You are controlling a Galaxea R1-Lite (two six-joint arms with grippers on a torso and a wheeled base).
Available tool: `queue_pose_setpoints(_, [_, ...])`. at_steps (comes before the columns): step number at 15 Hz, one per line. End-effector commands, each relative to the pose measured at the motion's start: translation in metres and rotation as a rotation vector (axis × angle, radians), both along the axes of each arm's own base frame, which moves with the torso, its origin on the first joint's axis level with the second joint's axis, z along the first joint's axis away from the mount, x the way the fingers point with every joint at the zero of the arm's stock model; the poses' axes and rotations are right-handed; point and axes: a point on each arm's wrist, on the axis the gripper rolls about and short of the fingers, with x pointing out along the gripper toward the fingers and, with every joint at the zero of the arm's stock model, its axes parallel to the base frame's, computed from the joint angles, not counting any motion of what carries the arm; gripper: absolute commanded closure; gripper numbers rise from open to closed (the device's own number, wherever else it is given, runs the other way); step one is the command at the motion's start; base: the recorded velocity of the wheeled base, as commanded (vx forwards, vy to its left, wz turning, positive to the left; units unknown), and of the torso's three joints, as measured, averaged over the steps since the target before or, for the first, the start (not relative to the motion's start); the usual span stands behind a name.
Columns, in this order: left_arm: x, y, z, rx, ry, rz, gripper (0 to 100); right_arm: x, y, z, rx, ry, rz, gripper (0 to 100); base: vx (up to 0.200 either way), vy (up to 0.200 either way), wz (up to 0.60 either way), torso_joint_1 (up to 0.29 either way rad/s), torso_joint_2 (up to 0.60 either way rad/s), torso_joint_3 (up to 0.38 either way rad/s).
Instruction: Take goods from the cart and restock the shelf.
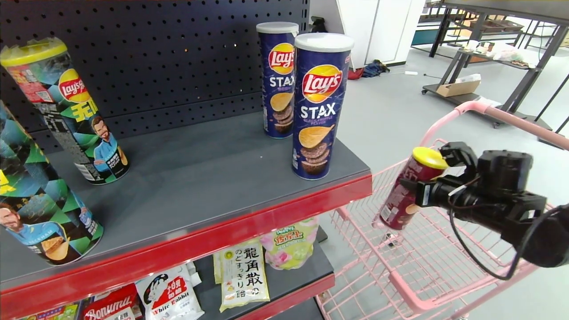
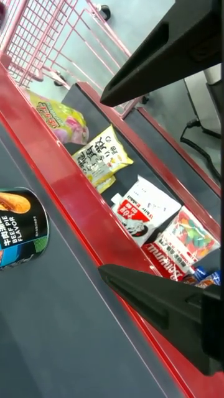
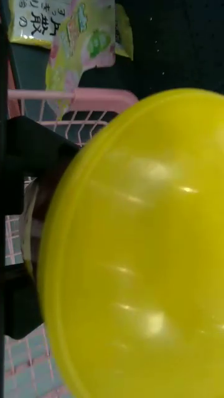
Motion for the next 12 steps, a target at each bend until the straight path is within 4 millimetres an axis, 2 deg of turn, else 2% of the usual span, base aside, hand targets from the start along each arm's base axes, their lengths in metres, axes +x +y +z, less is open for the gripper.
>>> queue_pose_setpoints(1, [0.000,0.000,-0.001,0.008,-0.002,0.009,0,-0.077,-0.009,0.114,-0.034,-0.187,-0.049,100,0.000,0.000,0.00,0.000,0.00,0.000])
queue_pose_setpoints(2, [0.000,0.001,-0.002,0.039,-0.007,0.031,0,-0.108,-0.014,0.133,-0.063,-0.180,-0.138,100,0.000,0.000,0.00,0.000,0.00,0.000])
queue_pose_setpoints(4, [-0.001,0.001,0.000,0.085,-0.022,0.038,0,-0.174,-0.021,0.141,-0.125,-0.151,-0.160,100,0.000,0.000,0.00,0.000,0.00,0.000])
queue_pose_setpoints(5, [-0.001,0.002,0.000,0.107,-0.028,0.064,0,-0.202,-0.023,0.136,-0.145,-0.126,-0.150,100,0.000,0.000,0.00,0.000,0.00,0.000])
queue_pose_setpoints(6, [-0.001,0.002,0.000,0.108,-0.031,0.065,0,-0.218,-0.025,0.133,-0.152,-0.122,-0.147,100,0.000,0.000,0.00,0.000,0.00,0.000])
queue_pose_setpoints(7, [-0.003,0.003,0.000,0.102,-0.041,0.066,0,-0.249,-0.028,0.120,-0.157,-0.124,-0.158,100,0.000,0.000,0.00,0.000,0.00,0.000])
queue_pose_setpoints(8, [-0.004,0.004,-0.002,0.096,-0.047,0.069,0,-0.267,-0.029,0.109,-0.161,-0.134,-0.157,100,0.000,0.000,0.00,0.000,0.00,0.000])
queue_pose_setpoints(9, [-0.007,0.005,-0.003,0.090,-0.058,0.070,0,-0.276,-0.030,0.103,-0.168,-0.143,-0.157,100,0.000,0.000,0.00,0.000,0.00,0.000])
queue_pose_setpoints(12, [-0.014,0.007,0.000,0.060,-0.104,0.078,0,-0.282,-0.032,0.095,-0.200,-0.128,-0.213,100,0.000,0.000,0.00,0.000,0.00,0.000])
